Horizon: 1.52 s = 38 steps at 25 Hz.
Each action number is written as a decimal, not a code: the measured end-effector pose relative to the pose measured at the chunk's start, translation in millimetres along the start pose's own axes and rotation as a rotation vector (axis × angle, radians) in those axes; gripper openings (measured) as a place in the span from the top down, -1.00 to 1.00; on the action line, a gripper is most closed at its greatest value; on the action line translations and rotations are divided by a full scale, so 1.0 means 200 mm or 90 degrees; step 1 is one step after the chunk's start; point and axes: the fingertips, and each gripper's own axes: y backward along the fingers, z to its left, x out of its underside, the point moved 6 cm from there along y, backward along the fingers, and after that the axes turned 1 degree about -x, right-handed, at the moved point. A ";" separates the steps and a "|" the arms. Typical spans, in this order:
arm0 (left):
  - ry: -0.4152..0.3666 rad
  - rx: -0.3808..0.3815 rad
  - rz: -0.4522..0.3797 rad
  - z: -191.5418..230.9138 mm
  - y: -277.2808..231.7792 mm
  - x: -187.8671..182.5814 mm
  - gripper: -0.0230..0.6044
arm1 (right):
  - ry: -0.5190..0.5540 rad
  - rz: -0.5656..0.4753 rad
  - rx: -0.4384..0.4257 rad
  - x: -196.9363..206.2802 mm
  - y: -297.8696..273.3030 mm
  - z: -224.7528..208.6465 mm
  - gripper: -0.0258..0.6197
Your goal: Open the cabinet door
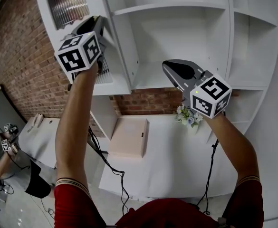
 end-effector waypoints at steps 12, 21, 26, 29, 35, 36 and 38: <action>0.014 0.026 -0.020 0.02 0.20 -0.10 0.68 | -0.008 -0.006 -0.005 -0.02 0.01 0.09 0.88; 0.048 0.055 -0.051 0.11 0.42 -0.22 0.68 | -0.020 -0.018 -0.021 -0.05 -0.07 0.21 0.88; 0.052 0.072 -0.056 0.15 0.55 -0.26 0.67 | -0.020 -0.026 -0.022 -0.08 -0.08 0.26 0.88; 0.054 0.084 -0.059 0.18 0.62 -0.29 0.67 | -0.021 -0.031 -0.022 -0.10 -0.10 0.30 0.88; 0.073 0.099 -0.073 0.29 0.76 -0.33 0.66 | -0.027 -0.030 -0.021 -0.10 -0.15 0.39 0.88; 0.074 0.100 -0.076 0.30 0.78 -0.34 0.66 | -0.027 -0.031 -0.022 -0.10 -0.16 0.41 0.88; 0.077 0.102 -0.080 0.33 0.83 -0.35 0.65 | -0.028 -0.032 -0.023 -0.10 -0.16 0.44 0.88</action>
